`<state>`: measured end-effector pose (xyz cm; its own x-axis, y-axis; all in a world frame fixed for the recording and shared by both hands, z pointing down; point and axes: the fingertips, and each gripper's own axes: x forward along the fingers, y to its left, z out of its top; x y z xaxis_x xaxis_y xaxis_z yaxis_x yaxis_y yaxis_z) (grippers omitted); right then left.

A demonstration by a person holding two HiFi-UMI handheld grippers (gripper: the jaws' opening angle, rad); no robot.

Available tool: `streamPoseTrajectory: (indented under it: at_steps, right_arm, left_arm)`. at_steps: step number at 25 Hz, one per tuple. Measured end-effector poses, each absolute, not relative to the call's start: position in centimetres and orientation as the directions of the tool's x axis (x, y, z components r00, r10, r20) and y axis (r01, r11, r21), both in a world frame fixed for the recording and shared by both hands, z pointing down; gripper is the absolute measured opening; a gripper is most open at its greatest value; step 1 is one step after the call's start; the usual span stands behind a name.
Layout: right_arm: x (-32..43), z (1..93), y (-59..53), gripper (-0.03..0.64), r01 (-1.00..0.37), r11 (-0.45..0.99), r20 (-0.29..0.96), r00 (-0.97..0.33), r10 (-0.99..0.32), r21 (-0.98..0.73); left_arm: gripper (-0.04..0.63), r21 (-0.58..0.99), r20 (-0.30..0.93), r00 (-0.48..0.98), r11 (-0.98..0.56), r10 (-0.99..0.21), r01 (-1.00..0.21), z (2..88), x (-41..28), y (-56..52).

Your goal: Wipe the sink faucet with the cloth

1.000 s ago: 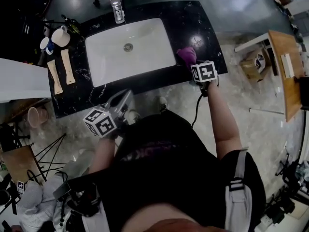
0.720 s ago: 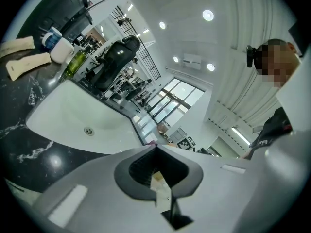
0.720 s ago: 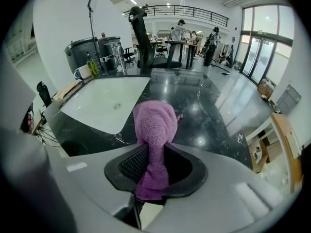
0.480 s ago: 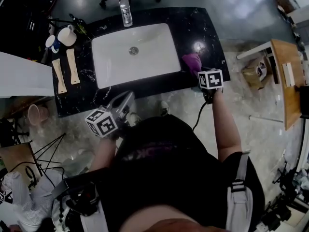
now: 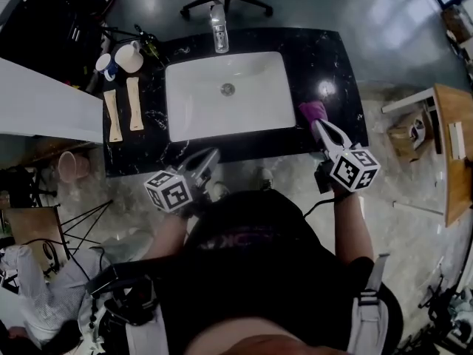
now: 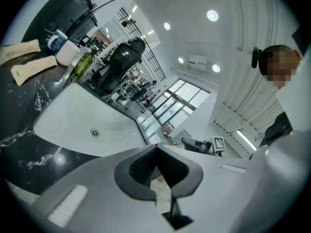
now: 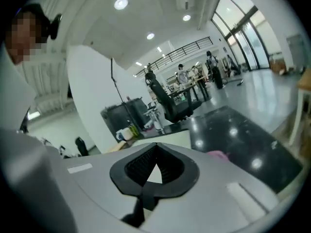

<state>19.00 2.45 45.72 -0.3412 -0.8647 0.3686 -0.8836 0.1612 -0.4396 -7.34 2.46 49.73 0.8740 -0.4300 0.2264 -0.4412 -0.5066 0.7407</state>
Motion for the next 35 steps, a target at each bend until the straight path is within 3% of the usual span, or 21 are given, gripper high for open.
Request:
streamPoseTrajectory:
  at_steps: [5, 10, 35]
  right_arm:
    - [9.7, 45.4, 2.5, 0.011, -0.639, 0.250, 0.213, -0.556, -0.804, -0.727]
    - [2.3, 46.7, 4.7, 0.011, -0.550, 0.381, 0.208, -0.731, -0.650, -0.743]
    - [2.6, 46.4, 4.7, 0.011, -0.522, 0.388, 0.199, -0.755, -0.625, -0.760]
  left_arm:
    - [0.000, 0.743, 0.220, 0.886, -0.518, -0.407, -0.423, 49.2, -6.3, 2.7]
    - [0.000, 0.758, 0.169, 0.898, -0.529, -0.406, -0.382, 48.5, -6.1, 2.7]
    - [0.000, 0.792, 0.116, 0.893, -0.502, -0.434, -0.347, 47.4, -5.9, 2.2]
